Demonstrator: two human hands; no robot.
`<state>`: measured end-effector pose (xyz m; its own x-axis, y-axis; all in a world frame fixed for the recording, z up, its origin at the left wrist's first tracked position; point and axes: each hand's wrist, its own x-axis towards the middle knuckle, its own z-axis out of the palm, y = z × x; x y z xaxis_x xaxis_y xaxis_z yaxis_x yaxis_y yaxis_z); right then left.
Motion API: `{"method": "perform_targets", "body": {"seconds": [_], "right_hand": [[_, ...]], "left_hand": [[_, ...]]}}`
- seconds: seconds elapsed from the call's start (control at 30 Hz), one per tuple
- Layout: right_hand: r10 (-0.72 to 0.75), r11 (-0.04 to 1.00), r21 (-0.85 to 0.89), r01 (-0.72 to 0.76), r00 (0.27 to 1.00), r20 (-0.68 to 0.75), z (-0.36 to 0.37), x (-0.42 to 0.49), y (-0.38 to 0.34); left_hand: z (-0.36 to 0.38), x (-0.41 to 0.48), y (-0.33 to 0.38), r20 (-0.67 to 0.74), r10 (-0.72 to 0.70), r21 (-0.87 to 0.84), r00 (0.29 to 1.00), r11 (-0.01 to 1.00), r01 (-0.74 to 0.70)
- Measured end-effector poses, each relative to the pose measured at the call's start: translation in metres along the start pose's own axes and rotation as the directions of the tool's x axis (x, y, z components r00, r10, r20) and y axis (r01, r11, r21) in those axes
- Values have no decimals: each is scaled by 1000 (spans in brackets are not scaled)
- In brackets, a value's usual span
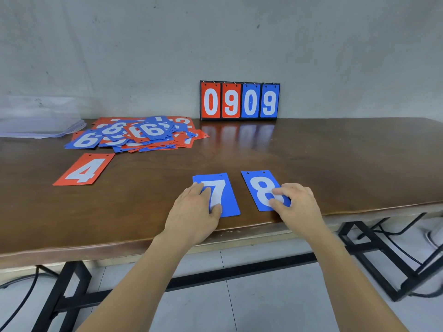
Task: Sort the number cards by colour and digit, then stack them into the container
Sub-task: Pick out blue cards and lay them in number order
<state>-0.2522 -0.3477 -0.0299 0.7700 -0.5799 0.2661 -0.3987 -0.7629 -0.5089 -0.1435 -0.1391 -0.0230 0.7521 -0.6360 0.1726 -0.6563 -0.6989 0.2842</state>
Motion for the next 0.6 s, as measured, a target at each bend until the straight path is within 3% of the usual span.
{"method": "perform_targets", "body": {"seconds": [0.6], "right_hand": [[26,999,22,-26,1000,5,-4,-1,-4]], "left_hand": [[-6,-2,10,34,-14,-1,999,1000,14]]}}
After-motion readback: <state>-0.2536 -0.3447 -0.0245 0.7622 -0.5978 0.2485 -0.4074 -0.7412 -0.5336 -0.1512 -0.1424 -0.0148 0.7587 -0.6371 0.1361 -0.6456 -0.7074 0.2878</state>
